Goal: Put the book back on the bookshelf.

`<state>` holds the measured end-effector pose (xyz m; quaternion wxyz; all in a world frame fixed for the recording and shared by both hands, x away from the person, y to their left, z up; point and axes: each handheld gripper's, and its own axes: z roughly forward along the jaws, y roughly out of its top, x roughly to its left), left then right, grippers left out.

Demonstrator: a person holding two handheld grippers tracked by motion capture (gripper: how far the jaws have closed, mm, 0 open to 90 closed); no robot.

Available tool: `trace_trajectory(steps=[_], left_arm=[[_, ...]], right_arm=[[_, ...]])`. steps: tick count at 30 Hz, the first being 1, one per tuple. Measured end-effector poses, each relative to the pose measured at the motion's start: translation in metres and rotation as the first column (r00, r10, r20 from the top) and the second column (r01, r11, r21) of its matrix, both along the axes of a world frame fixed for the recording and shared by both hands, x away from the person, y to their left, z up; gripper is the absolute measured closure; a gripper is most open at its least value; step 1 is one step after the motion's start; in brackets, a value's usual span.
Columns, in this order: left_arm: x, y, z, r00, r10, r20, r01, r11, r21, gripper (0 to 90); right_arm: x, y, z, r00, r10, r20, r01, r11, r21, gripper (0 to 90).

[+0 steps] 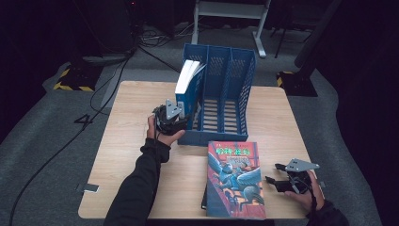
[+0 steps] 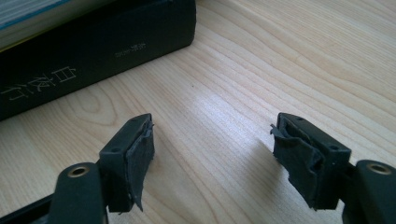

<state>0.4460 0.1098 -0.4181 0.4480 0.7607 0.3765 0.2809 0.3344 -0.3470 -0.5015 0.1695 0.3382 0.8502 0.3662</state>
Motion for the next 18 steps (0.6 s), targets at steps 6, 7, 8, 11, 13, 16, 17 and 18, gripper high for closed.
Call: trace_trajectory(steps=[6, 7, 8, 11, 13, 16, 17, 18], left_arm=[[-0.002, 0.002, -0.01, 0.9994, -0.019, -0.031, 0.02, 0.9996, 0.02, 46.6], [-0.003, 0.002, -0.013, 0.999, -0.026, -0.036, 0.027, 0.9991, 0.033, 46.9], [-0.003, 0.003, -0.014, 0.9987, -0.03, -0.042, 0.031, 0.9988, 0.037, 47.4], [-0.005, 0.006, -0.016, 0.9976, -0.045, -0.052, 0.046, 0.9987, 0.023, 48.8], [-0.005, 0.008, -0.016, 0.9968, -0.059, -0.055, 0.06, 0.9981, 0.016, 50.3], [-0.005, 0.012, -0.016, 0.9955, -0.073, -0.061, 0.074, 0.9972, 0.013, 52.9], [-0.005, 0.011, -0.015, 0.9947, -0.075, -0.07, 0.076, 0.997, 0.013, 53.2], [-0.005, 0.011, -0.015, 0.9947, -0.075, -0.07, 0.076, 0.997, 0.013, 53.3]], right_arm=[[0.0, 0.0, 0.0, 1.0, -0.001, -0.001, 0.001, 1.0, 0.003, 29.2], [0.0, 0.0, 0.0, 1.0, 0.0, 0.0, 0.0, 1.0, 0.001, 29.2], [0.0, 0.0, 0.0, 1.0, 0.0, 0.0, 0.0, 1.0, 0.001, 29.3], [0.0, 0.0, 0.0, 1.0, 0.0, -0.001, 0.0, 1.0, 0.002, 29.2], [0.0, 0.0, 0.0, 1.0, 0.0, -0.001, 0.0, 1.0, 0.002, 29.2], [0.0, 0.0, 0.0, 1.0, 0.001, -0.001, -0.001, 1.0, 0.003, 29.2], [0.0, 0.0, 0.0, 1.0, 0.002, -0.001, -0.002, 1.0, 0.003, 29.2], [0.0, 0.0, 0.0, 1.0, 0.002, -0.001, -0.002, 1.0, 0.003, 29.2]])
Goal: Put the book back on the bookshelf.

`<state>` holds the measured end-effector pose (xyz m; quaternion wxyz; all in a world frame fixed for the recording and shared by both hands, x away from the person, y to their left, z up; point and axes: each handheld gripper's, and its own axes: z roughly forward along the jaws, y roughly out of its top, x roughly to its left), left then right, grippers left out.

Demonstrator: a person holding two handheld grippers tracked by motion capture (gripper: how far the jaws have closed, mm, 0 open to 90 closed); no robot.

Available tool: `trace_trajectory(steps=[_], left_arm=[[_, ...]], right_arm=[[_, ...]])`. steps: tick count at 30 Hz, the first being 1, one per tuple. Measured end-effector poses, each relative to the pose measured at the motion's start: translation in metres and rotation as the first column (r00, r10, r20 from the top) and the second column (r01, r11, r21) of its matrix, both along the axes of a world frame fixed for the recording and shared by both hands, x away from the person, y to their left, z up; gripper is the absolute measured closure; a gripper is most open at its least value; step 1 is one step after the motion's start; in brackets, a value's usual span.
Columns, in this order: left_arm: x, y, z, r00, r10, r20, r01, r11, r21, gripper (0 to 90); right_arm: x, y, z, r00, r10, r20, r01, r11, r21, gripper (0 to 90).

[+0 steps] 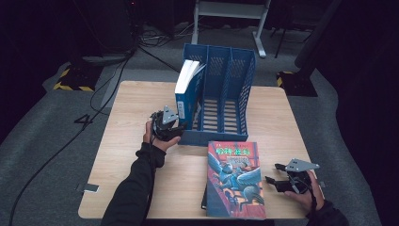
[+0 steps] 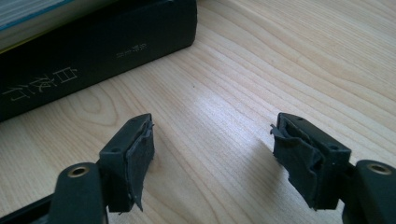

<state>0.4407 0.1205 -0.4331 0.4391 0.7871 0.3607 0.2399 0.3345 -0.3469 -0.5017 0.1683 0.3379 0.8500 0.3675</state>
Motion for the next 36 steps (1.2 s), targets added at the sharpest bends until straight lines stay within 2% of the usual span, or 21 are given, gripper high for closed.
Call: trace_trajectory(steps=[5, 12, 18, 21, 25, 28, 32, 36], left_arm=[[0.003, -0.005, 0.002, 1.0, 0.006, -0.007, -0.006, 0.9998, 0.017, 53.4], [0.017, -0.013, 0.006, 0.9984, 0.049, -0.028, -0.048, 0.9982, 0.035, 53.7], [0.028, -0.018, 0.007, 0.9955, 0.089, -0.032, -0.088, 0.9952, 0.044, 54.1], [0.027, -0.019, 0.006, 0.9946, 0.101, -0.024, -0.1, 0.9939, 0.046, 54.1], [0.019, -0.018, 0.007, 0.9952, 0.097, 0.012, -0.098, 0.9908, 0.094, 57.0], [0.01, -0.014, 0.01, 0.9974, 0.069, 0.021, -0.071, 0.9929, 0.096, 51.5], [-0.007, -0.008, 0.015, 0.9987, 0.015, 0.049, -0.02, 0.9949, 0.099, 48.8], [-0.023, -0.003, 0.018, 0.9986, -0.024, 0.048, 0.019, 0.9944, 0.104, 44.4]], right_arm=[[0.0, 0.001, 0.0, 1.0, -0.001, 0.002, 0.001, 1.0, 0.001, 29.3], [0.0, 0.002, 0.0, 1.0, 0.002, 0.004, -0.002, 1.0, -0.003, 29.5], [0.0, 0.001, 0.0, 1.0, 0.002, 0.001, -0.002, 1.0, 0.002, 29.3], [-0.001, 0.001, 0.0, 1.0, 0.002, 0.004, -0.002, 1.0, -0.004, 29.5], [-0.001, 0.0, 0.0, 1.0, 0.003, 0.005, -0.003, 1.0, -0.007, 29.4], [-0.001, 0.0, 0.001, 1.0, -0.001, 0.004, 0.001, 1.0, -0.007, 29.5], [-0.002, 0.0, 0.001, 1.0, 0.001, 0.005, -0.001, 0.9999, -0.012, 29.5], [-0.002, -0.001, 0.002, 1.0, -0.004, 0.004, 0.004, 0.9999, -0.011, 29.5]])
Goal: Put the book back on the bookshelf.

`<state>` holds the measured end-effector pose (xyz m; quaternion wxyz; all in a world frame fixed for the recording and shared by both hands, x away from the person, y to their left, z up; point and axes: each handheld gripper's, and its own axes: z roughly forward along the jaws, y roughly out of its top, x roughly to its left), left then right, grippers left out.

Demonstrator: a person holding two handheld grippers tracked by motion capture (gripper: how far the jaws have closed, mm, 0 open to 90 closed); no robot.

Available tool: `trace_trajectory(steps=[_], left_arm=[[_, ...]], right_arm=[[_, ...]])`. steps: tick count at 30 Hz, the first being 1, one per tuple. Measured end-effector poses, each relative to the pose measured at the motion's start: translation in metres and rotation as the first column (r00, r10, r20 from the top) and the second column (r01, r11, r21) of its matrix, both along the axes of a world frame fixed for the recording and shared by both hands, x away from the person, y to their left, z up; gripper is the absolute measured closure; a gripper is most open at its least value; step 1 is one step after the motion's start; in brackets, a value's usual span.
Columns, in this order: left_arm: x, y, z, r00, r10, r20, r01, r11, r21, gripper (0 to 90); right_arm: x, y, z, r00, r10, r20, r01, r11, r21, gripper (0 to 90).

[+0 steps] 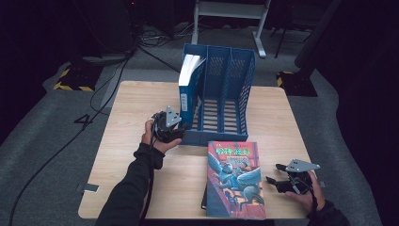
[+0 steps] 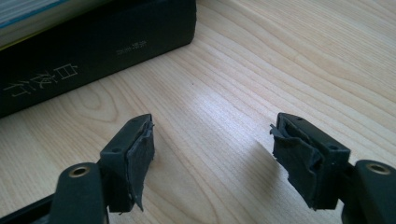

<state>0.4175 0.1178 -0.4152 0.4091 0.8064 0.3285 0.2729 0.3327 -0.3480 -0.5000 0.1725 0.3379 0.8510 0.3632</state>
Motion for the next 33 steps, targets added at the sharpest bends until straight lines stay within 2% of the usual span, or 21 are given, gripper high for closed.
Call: trace_trajectory(steps=[2, 4, 10, 14, 18, 22, 23, 27, 29, 32, 33], left_arm=[[-0.011, 0.003, 0.001, 0.9997, -0.023, -0.001, 0.023, 0.9997, -0.005, 42.3], [-0.017, 0.005, 0.001, 0.9992, -0.04, -0.002, 0.04, 0.9992, -0.003, 41.2], [-0.042, 0.008, -0.007, 0.9941, -0.105, -0.028, 0.106, 0.9938, 0.034, 38.3], [-0.059, 0.009, -0.017, 0.9871, -0.149, -0.061, 0.152, 0.9872, 0.05, 38.3], [-0.071, 0.01, -0.028, 0.9809, -0.171, -0.093, 0.177, 0.9819, 0.066, 36.4], [-0.081, 0.008, -0.039, 0.9722, -0.203, -0.117, 0.213, 0.9731, 0.087, 34.8], [-0.082, 0.007, -0.041, 0.9717, -0.201, -0.125, 0.213, 0.9725, 0.095, 32.1], [-0.092, 0.003, -0.054, 0.9592, -0.221, -0.176, 0.241, 0.9658, 0.097, 27.1], [-0.097, 0.0, -0.06, 0.9503, -0.238, -0.201, 0.262, 0.9595, 0.103, 24.6], [-0.106, -0.006, -0.068, 0.9317, -0.277, -0.235, 0.311, 0.9427, 0.122, 22.8], [-0.108, -0.008, -0.07, 0.9271, -0.286, -0.242, 0.321, 0.9393, 0.12, 22.7]], right_arm=[[-0.001, 0.0, 0.001, 1.0, 0.001, -0.002, -0.001, 1.0, 0.001, 29.4], [-0.001, 0.0, 0.002, 1.0, 0.001, -0.002, -0.001, 1.0, 0.004, 29.4], [-0.004, 0.0, 0.007, 1.0, -0.007, 0.003, 0.007, 0.9998, 0.016, 29.2], [-0.005, 0.001, 0.01, 1.0, -0.007, 0.005, 0.007, 0.9998, 0.02, 29.1], [-0.008, 0.003, 0.014, 0.9999, -0.002, 0.01, 0.002, 0.9998, 0.021, 27.7], [-0.011, 0.007, 0.019, 0.9998, 0.01, 0.014, -0.01, 0.9997, 0.021, 27.7], [-0.012, 0.008, 0.021, 0.9998, 0.011, 0.019, -0.011, 0.9998, 0.018, 27.7], [-0.017, 0.011, 0.03, 0.9999, 0.01, 0.007, -0.01, 0.9994, 0.033, 27.8], [-0.02, 0.013, 0.035, 0.9996, 0.025, 0.011, -0.025, 0.9987, 0.044, 28.0], [-0.023, 0.015, 0.04, 0.9996, 0.025, 0.01, -0.026, 0.9983, 0.052, 28.3], [-0.025, 0.015, 0.042, 0.9996, 0.026, 0.011, -0.027, 0.9983, 0.052, 28.4]])
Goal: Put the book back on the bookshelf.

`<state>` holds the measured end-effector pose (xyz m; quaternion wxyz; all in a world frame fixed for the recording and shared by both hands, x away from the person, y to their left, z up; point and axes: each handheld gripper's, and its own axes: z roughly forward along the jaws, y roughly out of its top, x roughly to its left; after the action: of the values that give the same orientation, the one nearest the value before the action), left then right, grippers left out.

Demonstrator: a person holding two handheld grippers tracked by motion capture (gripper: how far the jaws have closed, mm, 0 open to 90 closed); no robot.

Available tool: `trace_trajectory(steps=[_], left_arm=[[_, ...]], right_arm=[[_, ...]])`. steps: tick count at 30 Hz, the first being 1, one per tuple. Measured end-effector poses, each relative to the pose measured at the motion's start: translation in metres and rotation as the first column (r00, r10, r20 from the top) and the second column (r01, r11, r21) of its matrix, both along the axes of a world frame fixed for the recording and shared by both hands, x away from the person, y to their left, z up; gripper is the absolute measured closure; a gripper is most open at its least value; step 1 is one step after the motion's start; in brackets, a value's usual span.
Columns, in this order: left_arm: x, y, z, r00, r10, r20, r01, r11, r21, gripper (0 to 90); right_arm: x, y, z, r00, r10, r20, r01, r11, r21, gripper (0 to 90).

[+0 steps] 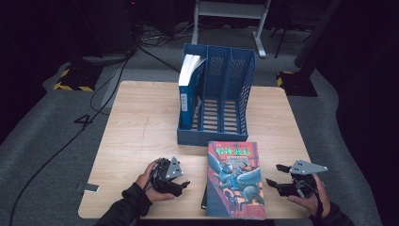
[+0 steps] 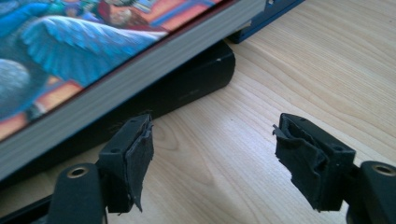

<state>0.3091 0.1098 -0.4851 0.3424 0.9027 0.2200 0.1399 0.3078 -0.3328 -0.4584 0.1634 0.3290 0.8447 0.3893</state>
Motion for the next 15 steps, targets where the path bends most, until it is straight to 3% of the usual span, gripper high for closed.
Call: trace_trajectory(steps=[2, 5, 11, 15], left_arm=[[-0.004, -0.002, -0.003, 0.9996, -0.014, -0.024, 0.013, 0.9999, -0.011, 22.7], [-0.01, -0.005, -0.008, 0.9982, -0.046, -0.038, 0.047, 0.9989, 0.009, 22.5], [-0.011, -0.005, -0.013, 0.9959, -0.051, -0.074, 0.049, 0.9984, -0.03, 22.2], [-0.009, -0.006, -0.016, 0.9946, -0.055, -0.088, 0.051, 0.9978, -0.042, 19.5]], right_arm=[[-0.003, 0.001, 0.003, 1.0, 0.004, 0.006, -0.004, 1.0, 0.002, 28.6], [-0.007, 0.001, 0.009, 0.9999, 0.004, 0.011, -0.005, 0.9999, 0.017, 29.3], [-0.016, 0.008, 0.024, 0.9985, 0.018, 0.052, -0.022, 0.998, 0.059, 31.2], [-0.022, 0.02, 0.028, 0.9972, 0.063, 0.04, -0.065, 0.9961, 0.059, 31.1]])
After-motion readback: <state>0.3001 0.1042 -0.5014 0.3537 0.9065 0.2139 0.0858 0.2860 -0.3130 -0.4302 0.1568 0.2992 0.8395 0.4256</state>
